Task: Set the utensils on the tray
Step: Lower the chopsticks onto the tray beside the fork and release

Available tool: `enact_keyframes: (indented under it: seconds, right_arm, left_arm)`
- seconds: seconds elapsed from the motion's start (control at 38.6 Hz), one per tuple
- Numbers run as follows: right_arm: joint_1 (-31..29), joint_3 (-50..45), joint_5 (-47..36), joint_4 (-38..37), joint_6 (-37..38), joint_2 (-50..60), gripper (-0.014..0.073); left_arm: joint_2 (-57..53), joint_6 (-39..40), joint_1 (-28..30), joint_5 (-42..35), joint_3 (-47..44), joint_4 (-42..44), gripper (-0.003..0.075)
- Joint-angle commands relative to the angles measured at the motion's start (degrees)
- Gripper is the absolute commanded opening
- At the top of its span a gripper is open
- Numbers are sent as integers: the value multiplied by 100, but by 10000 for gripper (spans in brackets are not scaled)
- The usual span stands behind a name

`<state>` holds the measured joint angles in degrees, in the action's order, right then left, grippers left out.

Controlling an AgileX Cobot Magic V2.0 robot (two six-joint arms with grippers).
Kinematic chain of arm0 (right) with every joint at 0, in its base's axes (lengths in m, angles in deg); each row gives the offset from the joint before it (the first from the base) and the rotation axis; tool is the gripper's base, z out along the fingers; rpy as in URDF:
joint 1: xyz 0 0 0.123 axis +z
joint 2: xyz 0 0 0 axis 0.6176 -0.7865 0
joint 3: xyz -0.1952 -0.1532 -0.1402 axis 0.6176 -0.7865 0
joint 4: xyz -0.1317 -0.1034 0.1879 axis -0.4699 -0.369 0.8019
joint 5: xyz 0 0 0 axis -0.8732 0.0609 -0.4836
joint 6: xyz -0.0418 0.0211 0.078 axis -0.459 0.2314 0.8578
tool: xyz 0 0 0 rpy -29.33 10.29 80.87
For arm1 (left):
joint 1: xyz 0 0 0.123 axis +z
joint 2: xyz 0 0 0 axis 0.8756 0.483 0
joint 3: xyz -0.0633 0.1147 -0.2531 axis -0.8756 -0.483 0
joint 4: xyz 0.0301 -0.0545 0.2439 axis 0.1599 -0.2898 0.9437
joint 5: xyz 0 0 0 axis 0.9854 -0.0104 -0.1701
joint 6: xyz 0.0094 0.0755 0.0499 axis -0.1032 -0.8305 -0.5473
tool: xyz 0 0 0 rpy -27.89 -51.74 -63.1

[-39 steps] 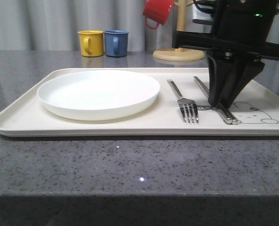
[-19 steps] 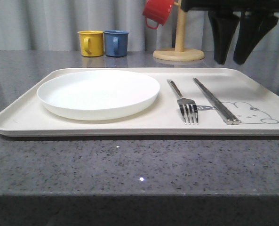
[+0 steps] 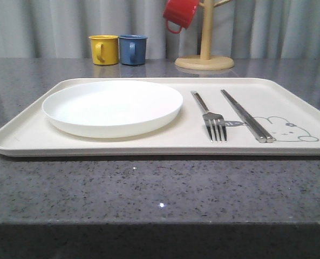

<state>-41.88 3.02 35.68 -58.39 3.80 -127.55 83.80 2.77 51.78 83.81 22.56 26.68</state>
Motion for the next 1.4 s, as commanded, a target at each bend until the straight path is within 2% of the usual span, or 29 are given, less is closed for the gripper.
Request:
enact_keyframes:
  seconds: [0.0, 0.18, 0.65, 1.01, 1.27, 1.37]
  right_arm:
    - [-526, -65, 523, 9, -353, 223, 293]
    - [-1071, -250, 206, 434, -783, -139, 293]
    - [-1080, -250, -125, 507, -1037, -997, 287]
    - [-1080, -250, -121, 507, -1064, -1031, 101]
    - [-1080, -250, -121, 507, -1193, -1031, -6]
    - [-1080, -250, -121, 507, -1193, -986, -18]
  left_arm:
    - [43, 54, 19, -499, 169, -58, -18]
    - [43, 54, 19, -499, 169, -58, -18]
    - [43, 54, 19, -499, 169, -58, -18]
    - [43, 54, 19, -499, 169, -58, -18]
    - [43, 54, 19, -499, 169, -58, -18]
    - [43, 54, 19, -499, 169, -58, -18]
